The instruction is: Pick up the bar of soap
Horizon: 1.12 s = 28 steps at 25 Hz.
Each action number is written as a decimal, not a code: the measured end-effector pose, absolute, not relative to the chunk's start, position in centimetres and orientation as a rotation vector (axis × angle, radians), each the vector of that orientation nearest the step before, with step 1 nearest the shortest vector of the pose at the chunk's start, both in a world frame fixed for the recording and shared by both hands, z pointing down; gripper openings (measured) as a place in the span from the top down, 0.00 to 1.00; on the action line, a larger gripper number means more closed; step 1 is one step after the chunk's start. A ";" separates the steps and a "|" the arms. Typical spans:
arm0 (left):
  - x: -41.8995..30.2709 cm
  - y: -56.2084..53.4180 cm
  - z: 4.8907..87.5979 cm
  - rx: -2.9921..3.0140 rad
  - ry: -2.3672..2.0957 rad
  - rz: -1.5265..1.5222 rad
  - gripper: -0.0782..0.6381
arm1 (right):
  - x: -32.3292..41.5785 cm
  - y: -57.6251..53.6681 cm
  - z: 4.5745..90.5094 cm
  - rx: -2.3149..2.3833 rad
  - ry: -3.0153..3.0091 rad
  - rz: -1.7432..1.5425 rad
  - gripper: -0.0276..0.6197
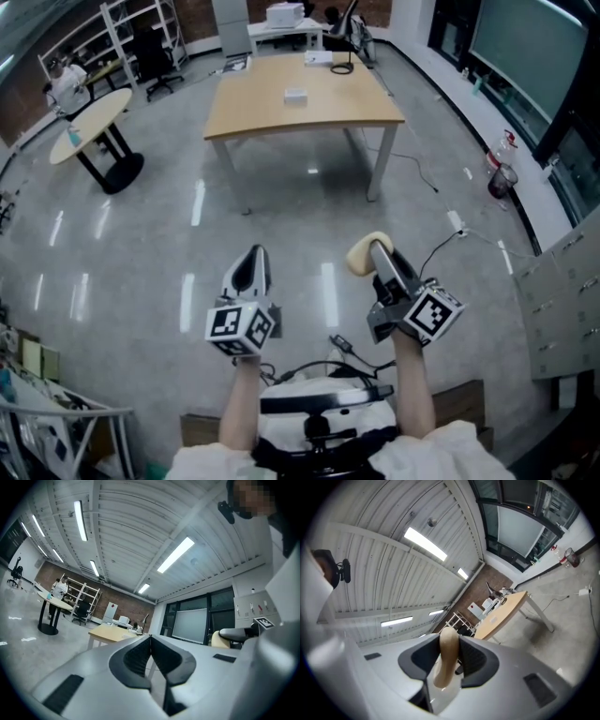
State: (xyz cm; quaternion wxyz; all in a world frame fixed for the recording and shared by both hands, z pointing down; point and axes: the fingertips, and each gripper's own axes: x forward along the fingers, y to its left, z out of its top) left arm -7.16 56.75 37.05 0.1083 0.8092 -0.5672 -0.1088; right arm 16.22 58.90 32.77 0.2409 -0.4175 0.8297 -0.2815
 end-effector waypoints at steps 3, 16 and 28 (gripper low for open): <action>-7.7 58.1 37.7 2.371 -1.662 -0.299 0.87 | 16.0 60.3 33.4 -1.164 2.275 -0.780 0.75; -7.5 59.3 37.1 2.409 -1.687 -0.269 0.87 | 16.0 61.0 33.4 -1.199 2.307 -0.750 0.76; -6.6 58.3 36.9 2.432 -1.704 -0.236 0.87 | 16.9 59.6 33.7 -1.232 2.322 -0.748 0.75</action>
